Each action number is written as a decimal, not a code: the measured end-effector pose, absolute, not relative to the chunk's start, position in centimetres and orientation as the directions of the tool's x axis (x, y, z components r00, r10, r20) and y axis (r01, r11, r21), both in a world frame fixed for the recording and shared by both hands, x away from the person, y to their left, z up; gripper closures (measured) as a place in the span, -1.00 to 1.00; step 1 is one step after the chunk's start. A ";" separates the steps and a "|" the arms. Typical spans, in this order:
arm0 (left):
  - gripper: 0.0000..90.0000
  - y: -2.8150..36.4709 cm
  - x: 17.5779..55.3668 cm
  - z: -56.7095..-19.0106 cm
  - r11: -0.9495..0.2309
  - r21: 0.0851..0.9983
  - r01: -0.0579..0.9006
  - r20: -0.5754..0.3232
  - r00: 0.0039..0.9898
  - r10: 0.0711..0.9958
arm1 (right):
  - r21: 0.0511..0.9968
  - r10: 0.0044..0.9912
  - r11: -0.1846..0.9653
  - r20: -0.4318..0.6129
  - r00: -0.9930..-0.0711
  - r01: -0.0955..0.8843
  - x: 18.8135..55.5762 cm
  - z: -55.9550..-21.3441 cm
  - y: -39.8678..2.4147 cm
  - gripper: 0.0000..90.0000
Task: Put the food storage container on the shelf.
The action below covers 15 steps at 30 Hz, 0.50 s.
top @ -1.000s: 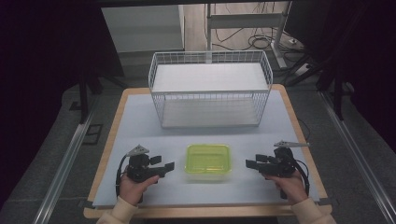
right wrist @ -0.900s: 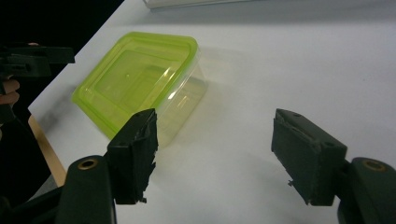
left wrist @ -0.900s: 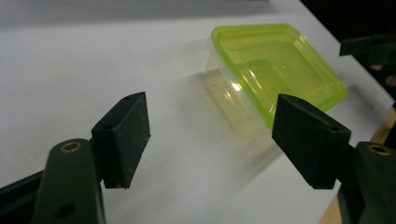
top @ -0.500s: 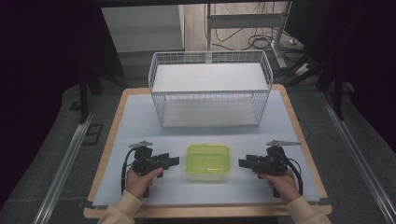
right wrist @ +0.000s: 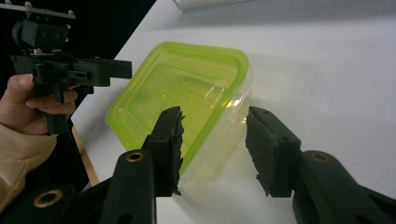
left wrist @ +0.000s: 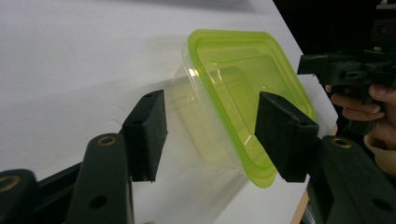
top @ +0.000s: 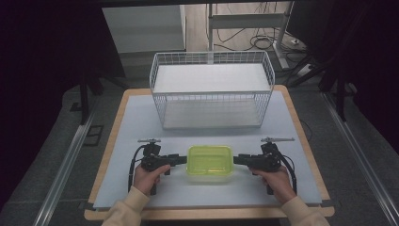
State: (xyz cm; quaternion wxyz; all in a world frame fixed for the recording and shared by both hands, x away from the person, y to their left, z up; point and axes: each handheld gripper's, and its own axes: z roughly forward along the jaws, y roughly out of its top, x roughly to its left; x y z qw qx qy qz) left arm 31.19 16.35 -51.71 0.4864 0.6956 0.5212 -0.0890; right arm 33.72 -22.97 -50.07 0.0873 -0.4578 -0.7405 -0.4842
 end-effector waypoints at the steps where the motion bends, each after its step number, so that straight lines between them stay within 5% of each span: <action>1: 0.01 16.3 31.3 -51.8 0.013 0.580 0.814 -0.630 0.439 0.640 | 0.635 0.595 0.115 0.572 -0.565 0.764 33.8 -50.2 -22.9 0.28; 15: 0.30 15.8 31.9 -52.5 -0.007 0.558 0.830 -0.655 0.446 0.610 | 0.591 0.592 0.115 0.604 -0.533 0.798 34.5 -51.0 -22.0 0.46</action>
